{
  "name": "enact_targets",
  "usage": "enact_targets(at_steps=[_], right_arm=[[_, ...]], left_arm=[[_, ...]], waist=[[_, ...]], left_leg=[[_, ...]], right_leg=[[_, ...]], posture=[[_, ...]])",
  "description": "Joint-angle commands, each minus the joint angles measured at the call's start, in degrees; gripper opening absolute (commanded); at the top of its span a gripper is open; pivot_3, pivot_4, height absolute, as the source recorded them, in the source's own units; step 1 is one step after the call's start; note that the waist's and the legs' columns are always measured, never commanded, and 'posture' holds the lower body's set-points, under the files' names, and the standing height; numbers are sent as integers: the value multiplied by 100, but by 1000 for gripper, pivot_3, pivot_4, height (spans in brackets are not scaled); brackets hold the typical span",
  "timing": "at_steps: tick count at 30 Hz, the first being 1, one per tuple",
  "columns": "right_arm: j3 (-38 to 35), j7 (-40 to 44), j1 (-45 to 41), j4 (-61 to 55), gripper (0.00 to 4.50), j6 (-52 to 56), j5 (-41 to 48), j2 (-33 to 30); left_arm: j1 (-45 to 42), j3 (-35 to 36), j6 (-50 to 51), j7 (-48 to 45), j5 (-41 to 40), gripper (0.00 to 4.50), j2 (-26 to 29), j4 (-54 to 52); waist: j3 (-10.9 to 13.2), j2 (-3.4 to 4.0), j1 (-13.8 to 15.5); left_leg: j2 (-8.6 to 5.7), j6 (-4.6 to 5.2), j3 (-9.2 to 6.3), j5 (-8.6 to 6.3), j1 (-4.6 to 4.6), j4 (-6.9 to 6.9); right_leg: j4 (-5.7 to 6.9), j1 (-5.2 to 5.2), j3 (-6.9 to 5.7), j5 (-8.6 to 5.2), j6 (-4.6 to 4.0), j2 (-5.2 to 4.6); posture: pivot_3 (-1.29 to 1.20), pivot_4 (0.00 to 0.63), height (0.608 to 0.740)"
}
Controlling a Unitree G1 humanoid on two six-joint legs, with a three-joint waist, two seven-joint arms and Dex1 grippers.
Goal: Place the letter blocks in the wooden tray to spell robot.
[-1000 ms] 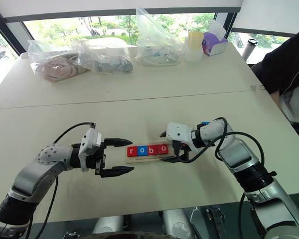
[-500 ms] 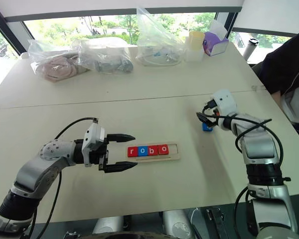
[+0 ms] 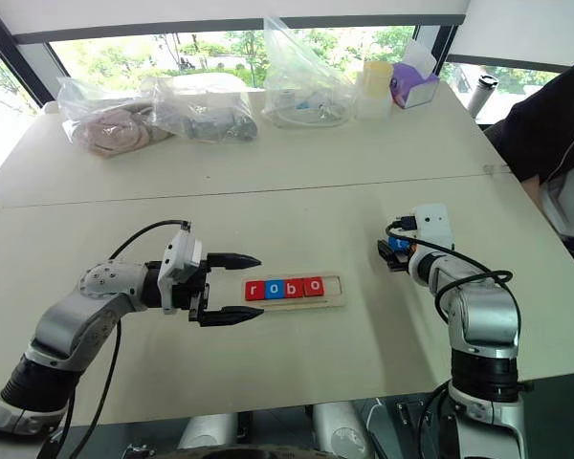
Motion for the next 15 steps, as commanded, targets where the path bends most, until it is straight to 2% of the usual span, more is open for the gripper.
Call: enact_targets(at_steps=[1, 5, 9, 15], right_arm=[[-63, -126, 0, -111, 3096, 98, 78, 76], [-61, -208, -60, -157, 1155, 170, 143, 129], [-95, -354, 156, -753, 1167, 688, 197, 261], [-156, -665, 1053, -2630, 1167, 2227, 320, 1137]], left_arm=[[-59, 14, -21, -18, -31, 4500, -14, -91], [-94, 17, 29, 14, -50, 4500, -28, -123], [-61, 27, 99, 42, -102, 4500, -13, -241], [48, 37, 64, 54, -75, 4500, -29, -253]], waist=[[0, 0, -6], [0, 0, -17], [0, 0, -10], [-1, -1, 1]], left_leg=[[0, 0, 0, 0, 1, 0], [1, 0, -1, 0, 2, -2], [1, 0, -1, 0, 1, -2], [4, 0, -16, 0, -3, -12]], right_leg=[[0, 0, 0, 0, 0, 0], [0, 0, 0, 0, 1, 2], [0, 0, 0, -1, 2, 2], [1, -3, -4, -5, 8, 1]], posture=[[0, 150, 740], [0, 150, 740], [0, 150, 740], [0, 150, 740]])
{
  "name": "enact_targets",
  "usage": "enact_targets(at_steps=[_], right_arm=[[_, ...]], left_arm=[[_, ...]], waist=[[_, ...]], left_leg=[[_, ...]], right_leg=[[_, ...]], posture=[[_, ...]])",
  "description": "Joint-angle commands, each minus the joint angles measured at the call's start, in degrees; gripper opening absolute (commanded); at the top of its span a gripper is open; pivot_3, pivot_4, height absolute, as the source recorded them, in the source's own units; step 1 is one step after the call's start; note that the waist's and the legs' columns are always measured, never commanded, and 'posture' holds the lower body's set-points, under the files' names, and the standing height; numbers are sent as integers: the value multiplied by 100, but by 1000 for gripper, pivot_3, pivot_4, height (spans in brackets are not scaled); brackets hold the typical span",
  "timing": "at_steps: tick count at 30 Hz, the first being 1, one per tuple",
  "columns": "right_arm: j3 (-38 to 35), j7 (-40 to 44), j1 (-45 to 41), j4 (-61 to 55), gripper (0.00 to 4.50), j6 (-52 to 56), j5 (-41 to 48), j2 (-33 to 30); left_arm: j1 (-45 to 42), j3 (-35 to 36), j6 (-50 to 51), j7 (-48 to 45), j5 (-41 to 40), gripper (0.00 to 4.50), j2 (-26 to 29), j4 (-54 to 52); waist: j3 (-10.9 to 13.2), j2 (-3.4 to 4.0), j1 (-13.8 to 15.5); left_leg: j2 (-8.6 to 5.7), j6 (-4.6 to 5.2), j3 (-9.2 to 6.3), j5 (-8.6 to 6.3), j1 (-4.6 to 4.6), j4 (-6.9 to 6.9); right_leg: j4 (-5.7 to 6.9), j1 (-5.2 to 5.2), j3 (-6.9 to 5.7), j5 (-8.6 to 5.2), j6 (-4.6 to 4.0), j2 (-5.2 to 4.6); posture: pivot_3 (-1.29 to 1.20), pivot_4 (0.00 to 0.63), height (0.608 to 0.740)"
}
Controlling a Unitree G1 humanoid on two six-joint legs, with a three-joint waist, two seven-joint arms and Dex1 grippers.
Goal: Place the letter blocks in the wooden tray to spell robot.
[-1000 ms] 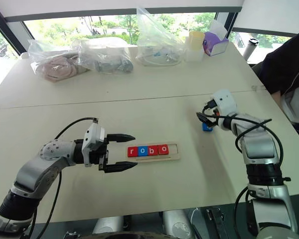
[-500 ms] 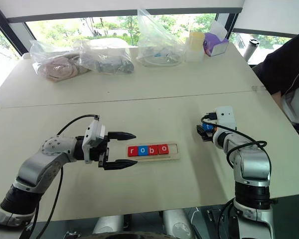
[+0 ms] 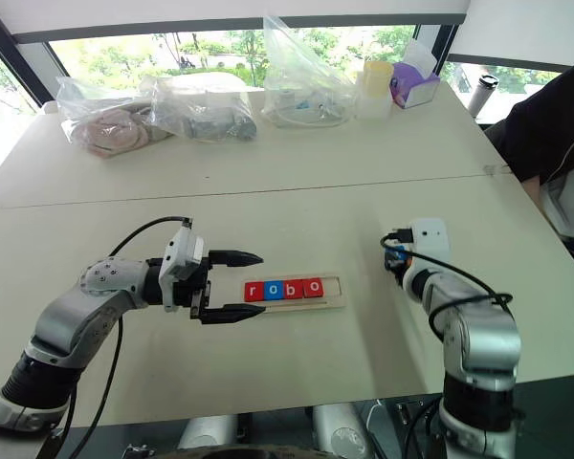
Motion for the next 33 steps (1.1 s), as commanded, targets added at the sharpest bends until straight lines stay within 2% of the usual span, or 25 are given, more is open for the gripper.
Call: enact_targets(at_steps=[1, 5, 10, 14, 16, 17, 22, 24, 27, 29, 33], right_arm=[[68, -176, 338, -853, 1167, 882, 105, 498], [86, -307, 373, -1117, 1167, 1226, 0, 807], [69, -295, 326, -1134, 1167, 1340, -21, 777], [110, -149, 288, -1050, 3083, 1283, 13, 492], [276, 80, 282, -988, 4122, 1087, 110, 19], [359, 179, 285, -968, 4470, 991, 151, -191], [704, 1204, 256, -665, 4470, 2, 517, -1699], [793, 2140, 241, -328, 4470, -1124, 577, -2608], [1002, 3697, 464, 571, 4470, -3726, 240, -3810], [1155, 4440, 524, 1238, 4470, -4673, 213, -4221], [1478, 5342, 236, 2367, 4470, -5810, 157, -4443]], left_arm=[[14, 19, -80, 8, -26, 4500, -39, -101], [44, -30, -175, -30, 39, 4500, -94, 15], [106, -50, -363, -116, 116, 4500, -123, 163], [105, -54, -449, -139, 152, 4500, -151, 238], [89, -50, -467, -136, 169, 4500, -177, 270], [85, -47, -472, -135, 177, 4500, -187, 280], [53, -44, -478, -139, 202, 4500, -216, 322], [58, -32, -494, -152, 203, 4500, -210, 333], [93, -7, -529, -181, 203, 4500, -186, 322], [92, 7, -523, -169, 198, 4500, -178, 287], [39, 39, -402, -105, 141, 4500, -163, 166]], waist=[[0, 0, -9], [-2, -1, -24], [-5, -4, -25], [-5, -5, -32], [-5, -5, -27], [-4, -4, -19], [0, -3, -10], [5, 2, -22], [7, -1, -11], [8, -8, -9], [10, -9, -9]], left_leg=[[0, 0, 0, 0, 1, 1], [2, -2, 4, 1, 4, 4], [2, -3, 6, 2, 4, 3], [2, -3, 7, 2, 2, 3], [0, -3, 8, 2, 1, 3], [-2, -3, 8, 2, 1, 5], [-10, -3, 18, 2, -8, 5], [-10, -2, 18, 1, -11, 2], [-11, 1, 21, -1, -10, -6], [-10, 3, 19, -2, -8, -8], [-5, 5, 20, -3, -7, -5]], right_leg=[[0, 0, -1, -3, 4, 0], [0, 0, -1, -12, -16, -1], [-3, 0, -2, -13, -19, -3], [-7, 0, -2, -13, -18, -4], [-8, 1, -1, -13, -18, -7], [-9, 2, -1, -13, -18, -10], [-35, 3, 3, -12, -16, -17], [-43, 3, 2, -11, -14, -14], [-52, 4, 2, -10, -11, -13], [-58, 8, -1, -10, -10, -10], [-59, 11, 1, -2, 1, -7]], posture=[[0, 150, 740], [0, 150, 740], [0, 150, 740], [0, 150, 740], [0, 150, 740], [0, 150, 740], [0, 150, 740], [0, 150, 740], [0, 150, 740], [0, 150, 740], [0, 150, 740]])
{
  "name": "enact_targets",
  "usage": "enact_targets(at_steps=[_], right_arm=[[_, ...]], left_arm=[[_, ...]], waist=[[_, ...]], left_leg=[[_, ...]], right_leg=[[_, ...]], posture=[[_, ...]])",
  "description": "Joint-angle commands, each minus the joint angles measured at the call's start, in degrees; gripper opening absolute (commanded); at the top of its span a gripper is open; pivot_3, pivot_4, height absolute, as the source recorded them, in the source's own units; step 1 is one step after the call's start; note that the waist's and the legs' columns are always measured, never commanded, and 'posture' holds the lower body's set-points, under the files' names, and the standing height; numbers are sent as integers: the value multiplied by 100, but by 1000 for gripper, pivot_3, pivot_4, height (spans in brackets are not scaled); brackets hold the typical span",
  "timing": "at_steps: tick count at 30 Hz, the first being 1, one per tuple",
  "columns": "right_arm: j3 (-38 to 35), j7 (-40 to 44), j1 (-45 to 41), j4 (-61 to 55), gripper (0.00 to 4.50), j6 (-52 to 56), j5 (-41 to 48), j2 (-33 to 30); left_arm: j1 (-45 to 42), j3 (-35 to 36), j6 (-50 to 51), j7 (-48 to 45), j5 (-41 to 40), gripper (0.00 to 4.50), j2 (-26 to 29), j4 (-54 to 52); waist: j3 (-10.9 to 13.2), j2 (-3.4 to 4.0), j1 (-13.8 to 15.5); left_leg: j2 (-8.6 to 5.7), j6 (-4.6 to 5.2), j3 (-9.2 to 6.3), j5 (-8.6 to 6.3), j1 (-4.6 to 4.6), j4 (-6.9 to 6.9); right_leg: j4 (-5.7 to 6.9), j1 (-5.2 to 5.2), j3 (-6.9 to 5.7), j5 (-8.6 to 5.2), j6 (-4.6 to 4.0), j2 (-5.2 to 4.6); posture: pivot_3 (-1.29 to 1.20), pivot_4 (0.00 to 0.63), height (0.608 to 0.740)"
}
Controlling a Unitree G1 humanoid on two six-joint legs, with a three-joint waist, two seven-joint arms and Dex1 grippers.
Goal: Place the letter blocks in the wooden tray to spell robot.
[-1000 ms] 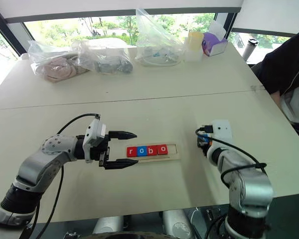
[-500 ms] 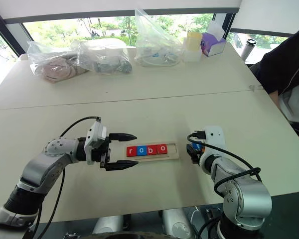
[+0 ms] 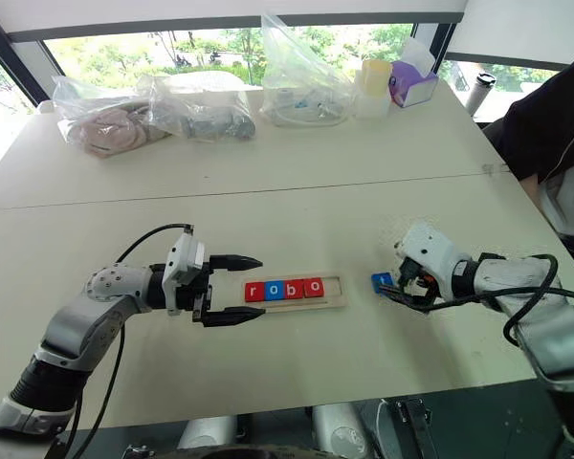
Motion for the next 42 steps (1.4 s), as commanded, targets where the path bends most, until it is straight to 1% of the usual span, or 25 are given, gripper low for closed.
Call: enact_targets(at_steps=[1, 8, 16, 19, 20, 21, 22, 23, 24, 26, 30, 34, 42], right_arm=[[213, 709, -337, 757, 4470, -911, -58, -91], [657, 1235, -1106, 2124, 4470, -1748, -296, 140], [879, 1595, -1291, 2569, 4470, -1852, -365, 234], [896, 1599, -1305, 2626, 3687, -1921, -413, 279], [889, 1590, -1318, 2625, 3232, -1912, -412, 302], [883, 1588, -1328, 2625, 2650, -1906, -415, 319], [858, 1561, -1345, 2614, 2171, -1938, -408, 354], [833, 1521, -1376, 2590, 1543, -1918, -397, 389], [819, 1496, -1407, 2537, 1102, -1882, -389, 411], [814, 1505, -1455, 2310, 1098, -1798, -364, 412], [871, 1605, -1554, 1635, 1098, -1084, -115, 416], [1077, 1521, -1701, 1207, 1098, -940, -192, 575], [1507, 1543, -1905, 1238, 1098, -1039, -470, 714]], left_arm=[[-84, 81, 29, 43, -79, 4500, 28, -241], [-220, 101, 252, 187, -130, 4500, 42, -372], [-207, 159, 448, 302, -190, 4500, 80, -574], [-175, 187, 502, 323, -218, 4500, 99, -650], [-152, 206, 512, 317, -229, 4500, 113, -678], [-137, 219, 520, 313, -237, 4500, 123, -696], [-104, 243, 513, 304, -248, 4500, 146, -713], [-74, 267, 496, 277, -264, 4500, 177, -715], [-49, 284, 480, 263, -281, 4500, 195, -719], [-11, 271, 437, 250, -287, 4500, 202, -706], [11, 181, 303, 240, -195, 4500, 153, -583], [36, 120, 189, 209, -137, 4500, 119, -497], [122, 124, 83, 173, -126, 4500, 144, -495]], waist=[[1, 1, -3], [4, 5, 8], [4, 6, 17], [4, 7, 16], [4, 7, 15], [4, 7, 11], [4, 7, 9], [4, 7, 3], [4, 7, 3], [4, 8, 10], [4, 10, 14], [4, 10, 15], [4, 10, 19]], left_leg=[[0, 0, 0, 0, 0, 2], [-1, -1, 3, 1, 4, 14], [-1, -1, 1, 1, 1, 13], [-2, -1, 1, 1, 3, 16], [-2, -1, 1, 1, 3, 17], [-2, -1, 1, 1, 4, 17], [-2, -1, 2, 1, 5, 17], [-2, -1, 2, 1, 5, 17], [-1, -1, 2, 1, 6, 17], [0, -1, 2, 1, 7, 17], [-1, -2, 1, 1, 6, 17], [-1, -2, 0, 1, 6, 18], [-2, -2, 1, 1, 3, 20]], right_leg=[[0, 0, 1, 0, 0, 0], [2, 6, 5, 7, -4, -1], [2, 5, 5, 20, 2, -2], [5, 6, 5, 18, 4, -2], [7, 6, 5, 18, 4, -2], [8, 6, 5, 18, 4, -2], [9, 6, 5, 18, 4, -2], [9, 6, 5, 17, 4, -2], [10, 6, 5, 18, 4, -2], [12, 6, 5, 19, 3, -1], [12, 6, 5, 19, 3, -2], [13, 6, 4, 18, 4, -2], [12, 6, 4, 19, 1, -4]], posture=[[0, 150, 740], [0, 150, 740], [0, 150, 740], [0, 150, 740], [0, 150, 740], [0, 150, 740], [0, 150, 740], [0, 150, 740], [0, 150, 740], [0, 150, 740], [0, 150, 740], [0, 150, 740], [0, 150, 740]])
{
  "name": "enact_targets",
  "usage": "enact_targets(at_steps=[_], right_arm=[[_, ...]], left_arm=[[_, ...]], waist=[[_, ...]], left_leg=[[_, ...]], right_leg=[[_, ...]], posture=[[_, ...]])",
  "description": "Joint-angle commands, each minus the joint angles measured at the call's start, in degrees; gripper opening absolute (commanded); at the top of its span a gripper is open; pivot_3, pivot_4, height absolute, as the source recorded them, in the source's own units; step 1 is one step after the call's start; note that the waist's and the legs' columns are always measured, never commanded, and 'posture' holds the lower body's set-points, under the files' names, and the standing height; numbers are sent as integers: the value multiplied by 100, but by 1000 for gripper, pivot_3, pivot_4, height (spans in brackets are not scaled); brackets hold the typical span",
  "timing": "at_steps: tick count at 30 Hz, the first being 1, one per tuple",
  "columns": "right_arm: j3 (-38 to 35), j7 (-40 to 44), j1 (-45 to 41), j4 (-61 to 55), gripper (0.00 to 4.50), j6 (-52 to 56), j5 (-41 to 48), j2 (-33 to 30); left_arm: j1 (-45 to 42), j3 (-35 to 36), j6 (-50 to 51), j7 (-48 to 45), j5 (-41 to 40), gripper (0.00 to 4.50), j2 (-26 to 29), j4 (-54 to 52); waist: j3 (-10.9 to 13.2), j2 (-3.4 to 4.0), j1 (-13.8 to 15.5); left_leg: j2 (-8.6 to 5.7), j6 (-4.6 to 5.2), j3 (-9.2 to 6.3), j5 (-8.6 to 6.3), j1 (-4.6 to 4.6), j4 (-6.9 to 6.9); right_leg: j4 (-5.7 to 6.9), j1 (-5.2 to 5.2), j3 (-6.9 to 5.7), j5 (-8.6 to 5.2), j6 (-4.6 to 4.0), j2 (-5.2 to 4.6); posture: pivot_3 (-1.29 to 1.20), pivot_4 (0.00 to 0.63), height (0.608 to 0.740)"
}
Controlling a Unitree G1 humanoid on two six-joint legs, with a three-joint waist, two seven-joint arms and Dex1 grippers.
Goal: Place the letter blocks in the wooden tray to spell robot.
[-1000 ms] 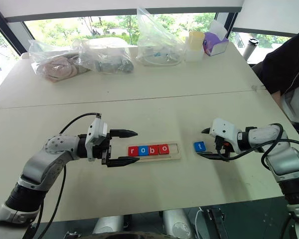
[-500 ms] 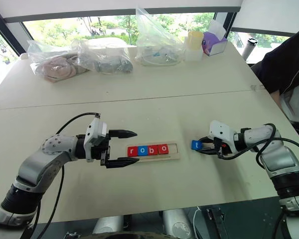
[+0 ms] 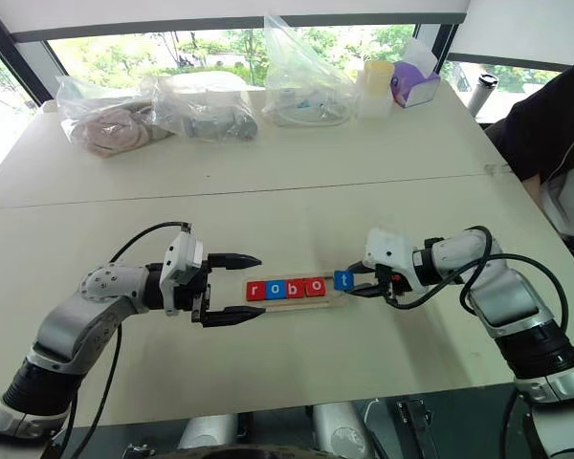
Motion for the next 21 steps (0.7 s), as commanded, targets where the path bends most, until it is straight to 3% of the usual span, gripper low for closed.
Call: enact_targets(at_steps=[1, 21], right_arm=[[52, 17, -186, -44, 1098, -115, -74, 52], [360, 49, -335, -22, 1098, -192, -343, 249]], left_arm=[[62, 75, -117, -31, -40, 4500, 36, -184], [304, 66, -405, -33, 72, 4500, -18, -32]], waist=[[0, 0, -1], [0, 0, -5]], left_leg=[[0, 0, 0, 0, 0, 0], [1, 0, -1, 0, 1, 0]], right_leg=[[0, 0, 0, 0, 0, 0], [1, 0, -2, 7, -11, 1]], posture=[[0, 150, 740], [0, 150, 740]])
